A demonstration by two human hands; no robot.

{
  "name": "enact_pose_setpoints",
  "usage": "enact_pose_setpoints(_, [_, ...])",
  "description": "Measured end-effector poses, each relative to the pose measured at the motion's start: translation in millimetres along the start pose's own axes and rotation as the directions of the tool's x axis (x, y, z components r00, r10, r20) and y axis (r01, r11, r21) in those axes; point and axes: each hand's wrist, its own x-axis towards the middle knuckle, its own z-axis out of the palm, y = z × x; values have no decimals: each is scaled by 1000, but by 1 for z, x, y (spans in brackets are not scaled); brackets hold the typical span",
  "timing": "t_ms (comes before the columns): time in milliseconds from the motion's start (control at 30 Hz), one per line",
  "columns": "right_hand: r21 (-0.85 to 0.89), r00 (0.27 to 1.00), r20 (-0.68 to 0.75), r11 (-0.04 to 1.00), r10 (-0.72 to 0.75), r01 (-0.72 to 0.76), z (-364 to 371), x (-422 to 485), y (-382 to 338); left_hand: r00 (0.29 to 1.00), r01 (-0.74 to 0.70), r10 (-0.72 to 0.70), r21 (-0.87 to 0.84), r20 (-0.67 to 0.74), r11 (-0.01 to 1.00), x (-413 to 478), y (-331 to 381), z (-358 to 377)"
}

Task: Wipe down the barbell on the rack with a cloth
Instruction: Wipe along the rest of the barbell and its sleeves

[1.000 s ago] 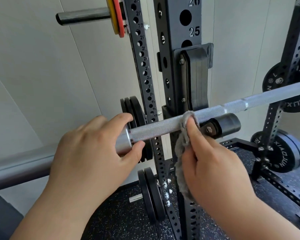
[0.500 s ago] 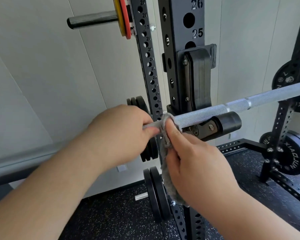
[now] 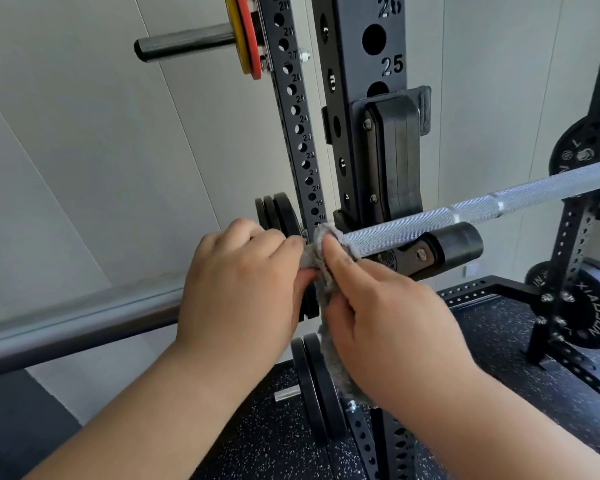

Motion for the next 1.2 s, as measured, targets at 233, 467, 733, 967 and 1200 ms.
enact_pose_setpoints(233, [62, 999, -29, 997, 39, -37, 1, -2, 1, 866, 237, -107, -212, 489, 948, 38, -28, -27])
enact_pose_setpoints(467, [57, 990, -84, 993, 110, -106, -5, -2, 13, 741, 344, -96, -254, 664, 904, 49, -34, -30])
enact_pose_setpoints(733, [85, 998, -52, 996, 25, -20, 2, -3, 5, 905, 224, -113, -234, 411, 946, 24, -23, -20])
enact_pose_setpoints(967, [72, 999, -38, 997, -12, 15, 11, -3, -4, 940, 202, -150, -146, 306, 968, 14, -13, -17])
enact_pose_setpoints(1200, [98, 995, -87, 995, 42, -33, 1, 1, 14, 941, 186, -131, -155, 313, 970, 14, -10, -17])
